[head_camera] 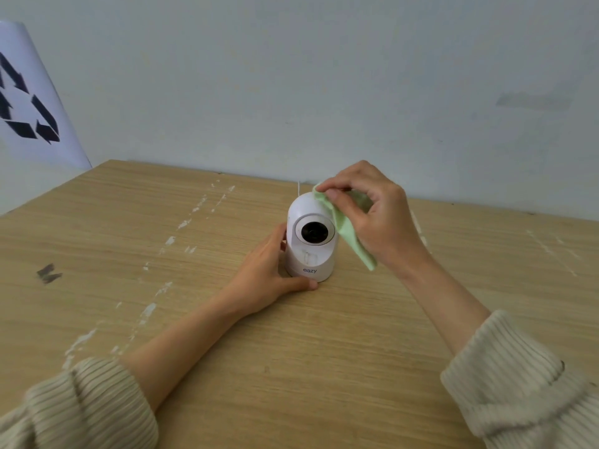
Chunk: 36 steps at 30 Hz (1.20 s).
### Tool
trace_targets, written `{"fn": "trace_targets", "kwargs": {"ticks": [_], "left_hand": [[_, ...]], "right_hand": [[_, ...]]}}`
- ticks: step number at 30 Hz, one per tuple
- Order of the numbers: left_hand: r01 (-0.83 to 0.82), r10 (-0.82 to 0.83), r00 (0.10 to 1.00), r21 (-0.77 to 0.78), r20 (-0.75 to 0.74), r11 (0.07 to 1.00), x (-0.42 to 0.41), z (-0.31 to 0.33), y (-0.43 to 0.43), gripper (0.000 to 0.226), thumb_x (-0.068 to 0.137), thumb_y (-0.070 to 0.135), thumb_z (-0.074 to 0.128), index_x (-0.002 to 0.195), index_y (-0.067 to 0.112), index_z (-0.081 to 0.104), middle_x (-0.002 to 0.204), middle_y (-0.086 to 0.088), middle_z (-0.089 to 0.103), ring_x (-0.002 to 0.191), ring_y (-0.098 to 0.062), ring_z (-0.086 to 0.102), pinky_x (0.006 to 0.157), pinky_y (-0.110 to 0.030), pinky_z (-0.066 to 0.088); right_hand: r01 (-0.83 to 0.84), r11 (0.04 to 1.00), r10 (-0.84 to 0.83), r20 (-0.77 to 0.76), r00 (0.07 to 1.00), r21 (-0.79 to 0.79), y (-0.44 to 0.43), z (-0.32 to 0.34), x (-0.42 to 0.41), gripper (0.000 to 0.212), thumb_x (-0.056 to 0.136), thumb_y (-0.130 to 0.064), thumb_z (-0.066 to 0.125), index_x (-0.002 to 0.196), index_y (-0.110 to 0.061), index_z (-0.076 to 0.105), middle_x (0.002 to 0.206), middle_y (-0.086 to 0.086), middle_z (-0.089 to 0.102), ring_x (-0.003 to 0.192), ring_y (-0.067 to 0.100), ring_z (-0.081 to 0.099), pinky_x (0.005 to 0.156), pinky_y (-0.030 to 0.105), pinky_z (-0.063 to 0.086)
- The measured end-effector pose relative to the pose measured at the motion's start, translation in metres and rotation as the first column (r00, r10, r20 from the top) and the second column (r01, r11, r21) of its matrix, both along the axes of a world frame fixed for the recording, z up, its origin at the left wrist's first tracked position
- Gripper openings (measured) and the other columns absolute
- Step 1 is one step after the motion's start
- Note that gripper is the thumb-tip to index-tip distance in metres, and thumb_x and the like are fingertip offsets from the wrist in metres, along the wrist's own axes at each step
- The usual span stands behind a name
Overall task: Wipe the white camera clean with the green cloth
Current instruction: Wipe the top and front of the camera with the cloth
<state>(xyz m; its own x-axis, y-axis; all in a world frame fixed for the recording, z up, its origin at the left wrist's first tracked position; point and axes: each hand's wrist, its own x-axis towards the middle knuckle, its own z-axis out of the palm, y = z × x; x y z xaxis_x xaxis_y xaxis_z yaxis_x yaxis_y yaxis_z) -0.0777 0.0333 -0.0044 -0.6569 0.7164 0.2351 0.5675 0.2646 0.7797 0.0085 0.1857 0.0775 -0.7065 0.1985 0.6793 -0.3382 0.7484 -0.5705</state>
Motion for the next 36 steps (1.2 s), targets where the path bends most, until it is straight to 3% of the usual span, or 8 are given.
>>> {"fn": "trace_targets", "kwargs": {"ticks": [4,11,14,19,23,28,32,36], "left_hand": [[0.001,-0.001,1.000,0.005,0.005,1.000,0.002,0.002,-0.001,0.089,0.058,0.043,0.080,0.134,0.032,0.036,0.122,0.010,0.058,0.110,-0.011,0.056,0.096,-0.033,0.045],[0.005,-0.005,1.000,-0.002,0.014,1.000,0.001,0.001,-0.001,0.089,0.057,0.043,0.080,0.134,0.032,0.036,0.124,0.012,0.058,0.109,-0.003,0.054,0.091,-0.013,0.040],[0.003,-0.003,1.000,-0.004,0.017,1.000,0.000,0.000,-0.001,0.087,0.058,0.040,0.081,0.132,0.034,0.036,0.121,0.012,0.058,0.104,0.002,0.052,0.085,-0.005,0.037],[0.005,-0.005,0.999,0.000,0.045,1.000,-0.002,-0.003,-0.001,0.084,0.056,0.045,0.081,0.128,0.040,0.038,0.122,0.013,0.059,0.108,0.001,0.055,0.092,-0.014,0.042],[-0.008,0.008,0.999,-0.001,0.054,1.000,-0.001,-0.001,-0.001,0.081,0.058,0.038,0.084,0.118,0.055,0.032,0.121,0.018,0.057,0.104,0.014,0.052,0.083,0.000,0.037],[0.019,-0.018,0.997,-0.005,0.076,1.000,-0.001,0.000,-0.002,0.084,0.066,0.023,0.085,0.121,0.054,0.030,0.121,0.020,0.055,0.100,0.023,0.050,0.081,0.003,0.035],[0.013,-0.012,0.996,-0.004,0.086,1.000,0.001,0.001,-0.003,0.085,0.065,0.027,0.085,0.125,0.054,0.030,0.118,0.026,0.054,0.101,0.024,0.050,0.086,-0.009,0.036],[-0.001,0.002,0.995,-0.009,0.102,1.000,0.003,0.001,-0.003,0.087,0.064,0.029,0.085,0.132,0.046,0.034,0.119,0.026,0.058,0.107,0.018,0.052,0.099,-0.024,0.040]], "right_hand": [[-0.070,0.991,0.060,0.097,0.994,0.111,-0.004,0.001,-0.017,0.012,0.088,-0.016,0.063,0.093,-0.013,0.074,0.087,-0.002,0.057,0.092,0.013,0.047,0.085,0.014,0.037],[-0.152,0.983,0.178,0.310,0.934,-0.105,0.007,0.008,-0.023,0.018,0.094,-0.023,0.055,0.096,-0.023,0.073,0.095,0.000,0.059,0.098,0.009,0.042,0.085,0.002,0.028],[-0.170,0.957,0.246,0.349,0.904,-0.234,0.015,0.008,-0.028,0.021,0.094,-0.024,0.054,0.096,-0.021,0.074,0.105,0.007,0.063,0.106,0.017,0.050,0.096,0.020,0.035],[-0.092,0.767,0.362,0.310,0.879,-0.635,0.022,-0.004,-0.029,0.022,0.094,-0.025,0.055,0.092,-0.013,0.074,0.088,-0.002,0.072,0.084,0.010,0.065,0.077,0.025,0.051],[-0.064,0.597,0.367,0.202,0.908,-0.799,0.023,-0.025,-0.018,0.018,0.092,-0.015,0.057,0.085,-0.017,0.074,0.081,-0.004,0.073,0.077,0.010,0.065,0.072,0.024,0.051],[0.156,0.656,0.085,0.278,0.957,-0.738,0.033,-0.036,0.002,0.012,0.088,-0.012,0.064,0.085,-0.021,0.071,0.083,-0.005,0.070,0.078,0.007,0.063,0.074,0.026,0.049],[0.148,0.588,-0.155,0.069,0.986,-0.795,0.017,-0.035,0.015,0.014,0.087,-0.011,0.065,0.086,-0.023,0.072,0.088,-0.006,0.071,0.086,0.005,0.064,0.081,0.020,0.050],[0.072,0.759,-0.125,-0.036,0.992,-0.647,-0.009,-0.039,0.017,0.016,0.085,-0.011,0.067,0.098,-0.017,0.073,0.093,-0.006,0.067,0.088,0.002,0.062,0.080,0.014,0.047]]}}
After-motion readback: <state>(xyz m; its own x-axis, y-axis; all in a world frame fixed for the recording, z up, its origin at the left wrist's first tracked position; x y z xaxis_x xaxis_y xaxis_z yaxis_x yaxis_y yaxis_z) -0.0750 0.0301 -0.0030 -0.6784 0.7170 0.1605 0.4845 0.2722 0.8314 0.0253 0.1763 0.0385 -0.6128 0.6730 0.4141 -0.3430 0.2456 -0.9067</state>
